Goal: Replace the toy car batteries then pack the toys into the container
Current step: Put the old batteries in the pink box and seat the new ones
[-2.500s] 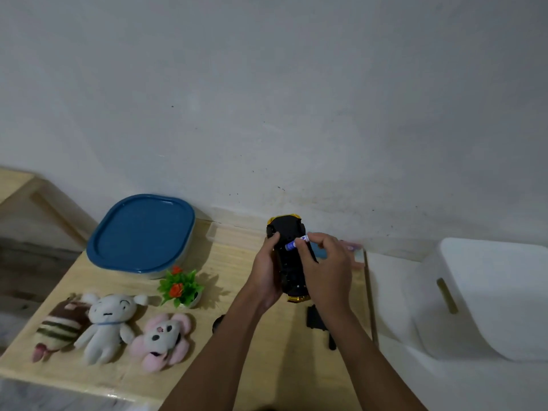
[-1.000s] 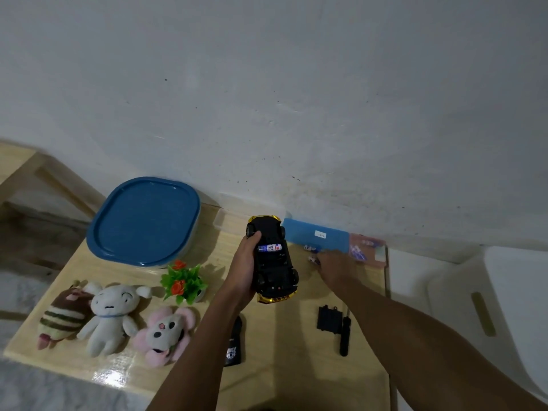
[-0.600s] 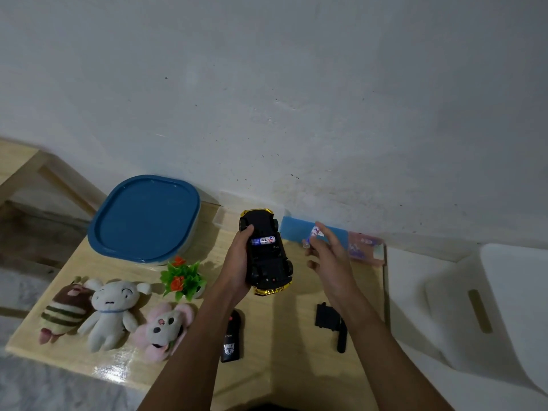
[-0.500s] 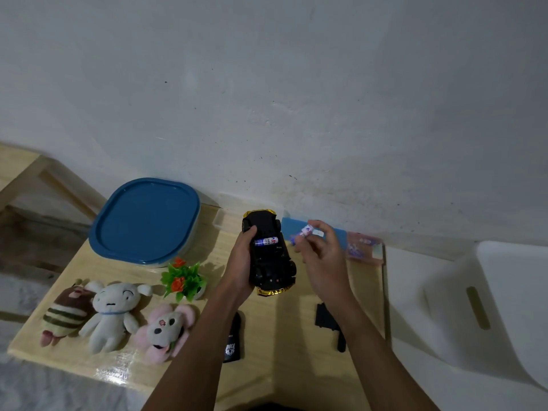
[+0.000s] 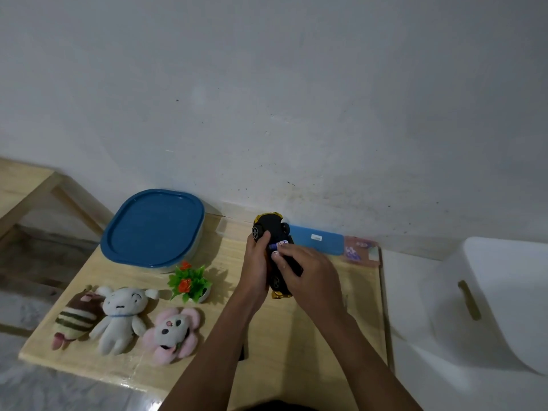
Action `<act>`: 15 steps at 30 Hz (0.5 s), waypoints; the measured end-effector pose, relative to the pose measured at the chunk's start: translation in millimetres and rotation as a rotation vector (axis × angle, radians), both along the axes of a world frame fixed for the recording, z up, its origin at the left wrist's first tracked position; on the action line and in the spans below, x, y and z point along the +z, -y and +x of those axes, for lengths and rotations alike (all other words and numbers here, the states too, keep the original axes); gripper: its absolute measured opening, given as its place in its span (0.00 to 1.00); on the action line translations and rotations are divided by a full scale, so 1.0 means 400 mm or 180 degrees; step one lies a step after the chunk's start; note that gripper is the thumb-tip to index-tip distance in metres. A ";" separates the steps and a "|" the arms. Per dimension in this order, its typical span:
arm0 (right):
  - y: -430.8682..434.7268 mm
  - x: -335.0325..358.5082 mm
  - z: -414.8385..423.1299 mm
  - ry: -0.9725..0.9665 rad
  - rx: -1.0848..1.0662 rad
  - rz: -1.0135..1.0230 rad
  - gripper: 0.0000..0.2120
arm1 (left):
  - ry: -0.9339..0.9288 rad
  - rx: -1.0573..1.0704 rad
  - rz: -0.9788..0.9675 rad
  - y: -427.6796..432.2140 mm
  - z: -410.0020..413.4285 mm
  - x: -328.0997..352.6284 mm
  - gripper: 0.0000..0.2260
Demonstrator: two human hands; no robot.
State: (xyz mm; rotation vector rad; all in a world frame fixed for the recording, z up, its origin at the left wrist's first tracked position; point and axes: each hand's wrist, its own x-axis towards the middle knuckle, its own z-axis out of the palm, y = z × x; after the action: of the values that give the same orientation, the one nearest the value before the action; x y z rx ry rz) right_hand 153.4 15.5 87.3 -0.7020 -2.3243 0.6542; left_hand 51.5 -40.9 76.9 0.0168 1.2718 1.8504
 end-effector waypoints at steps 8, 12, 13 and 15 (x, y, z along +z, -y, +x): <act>0.003 -0.003 0.005 0.0284 -0.0263 -0.0406 0.11 | -0.0106 0.0040 0.0111 0.007 0.018 0.003 0.10; 0.001 0.011 0.012 0.0497 -0.0307 -0.1421 0.18 | -0.0135 0.0060 0.0119 0.013 0.024 0.000 0.10; -0.001 0.013 0.013 0.0467 -0.0330 -0.1756 0.22 | -0.0132 0.0066 0.0123 0.013 0.025 -0.001 0.11; -0.004 0.015 0.013 0.0424 -0.0291 -0.2519 0.32 | -0.0143 0.0057 0.0128 0.015 0.025 0.000 0.11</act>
State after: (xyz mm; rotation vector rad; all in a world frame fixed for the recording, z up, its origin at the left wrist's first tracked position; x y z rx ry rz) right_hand 158.6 17.0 93.5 -1.2111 -2.0898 1.5500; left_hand 61.3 -46.9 77.0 0.0693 1.2690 1.9002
